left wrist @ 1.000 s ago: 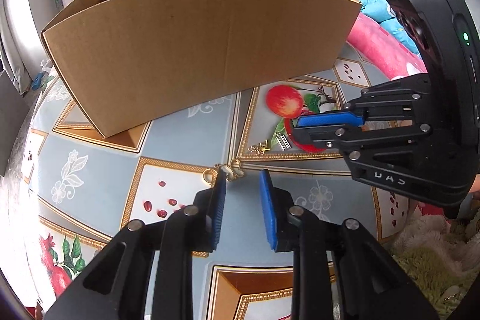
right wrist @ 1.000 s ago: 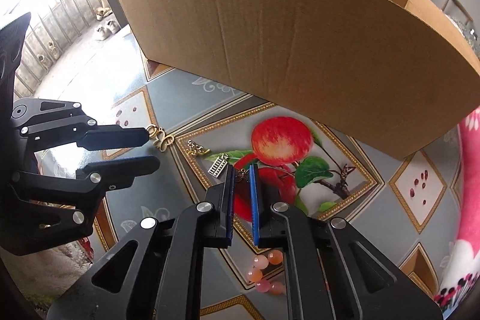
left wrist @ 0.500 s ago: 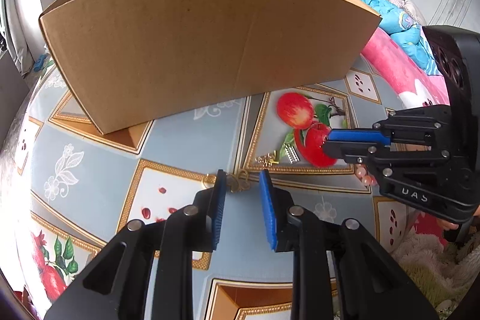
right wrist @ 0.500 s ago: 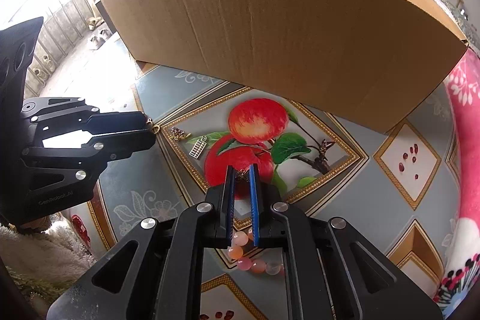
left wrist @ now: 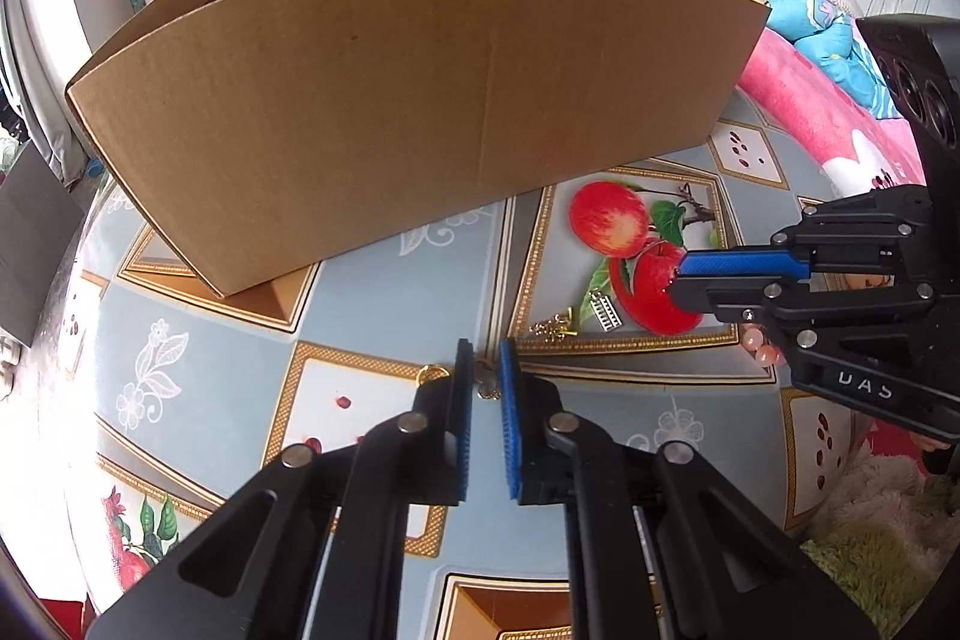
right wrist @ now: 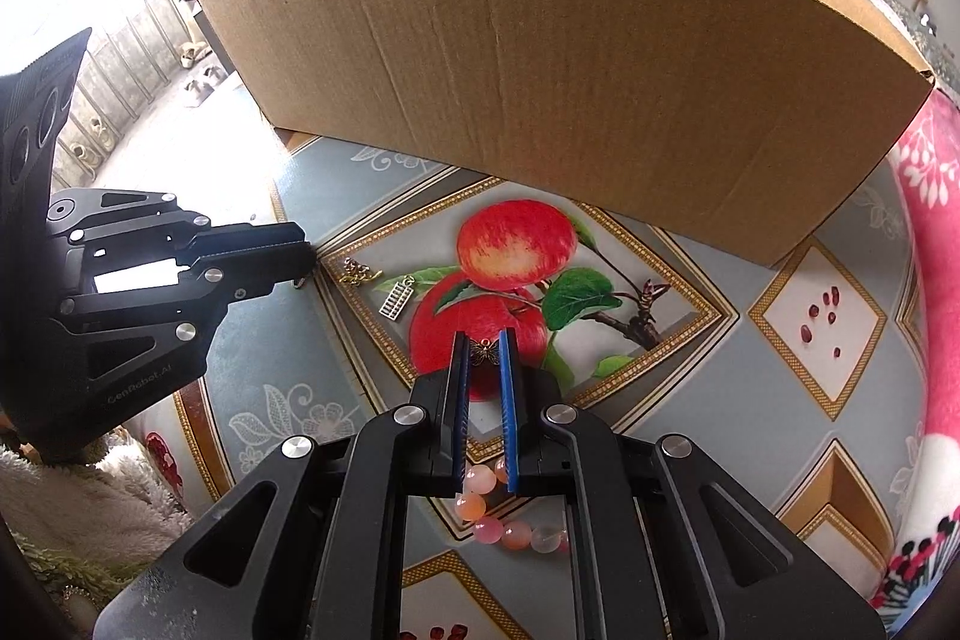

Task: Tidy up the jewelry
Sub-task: 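Close the right tool on a gold chain charm and lift it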

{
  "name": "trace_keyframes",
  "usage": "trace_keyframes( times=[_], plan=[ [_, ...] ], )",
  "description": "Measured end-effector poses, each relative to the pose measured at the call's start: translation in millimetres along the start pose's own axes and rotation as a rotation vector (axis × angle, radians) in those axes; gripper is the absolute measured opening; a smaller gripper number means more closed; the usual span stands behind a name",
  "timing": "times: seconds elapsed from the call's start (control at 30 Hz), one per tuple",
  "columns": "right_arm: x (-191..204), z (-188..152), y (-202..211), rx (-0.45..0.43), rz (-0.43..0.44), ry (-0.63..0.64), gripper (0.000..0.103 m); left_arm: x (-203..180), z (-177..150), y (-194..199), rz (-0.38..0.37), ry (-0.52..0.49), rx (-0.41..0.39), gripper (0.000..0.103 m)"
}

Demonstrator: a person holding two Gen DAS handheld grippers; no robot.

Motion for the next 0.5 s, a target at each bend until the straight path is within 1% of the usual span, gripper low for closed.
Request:
trace_keyframes(
  times=[0.17,0.23,0.5],
  plan=[
    [-2,1,2,0.001,0.007,-0.009,0.007,-2,-2,3,-0.017,0.003,0.000,0.006],
    [-2,1,4,0.002,0.007,-0.008,0.007,-5,-3,5,-0.025,-0.001,0.000,0.004],
    [-1,1,10,-0.008,0.005,-0.005,0.007,-8,-4,16,-0.043,-0.009,-0.005,0.004]
  ],
)
Point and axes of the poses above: each gripper's, at about its wrist camera, not at the fingertips, and y roughly against the way its jaws point, x to its left, z to its top, the point moved 8 cm from there along -y, roughly the way its jaws point, and after that the axes turned 13 degrees about -x, right-handed, at the moved point
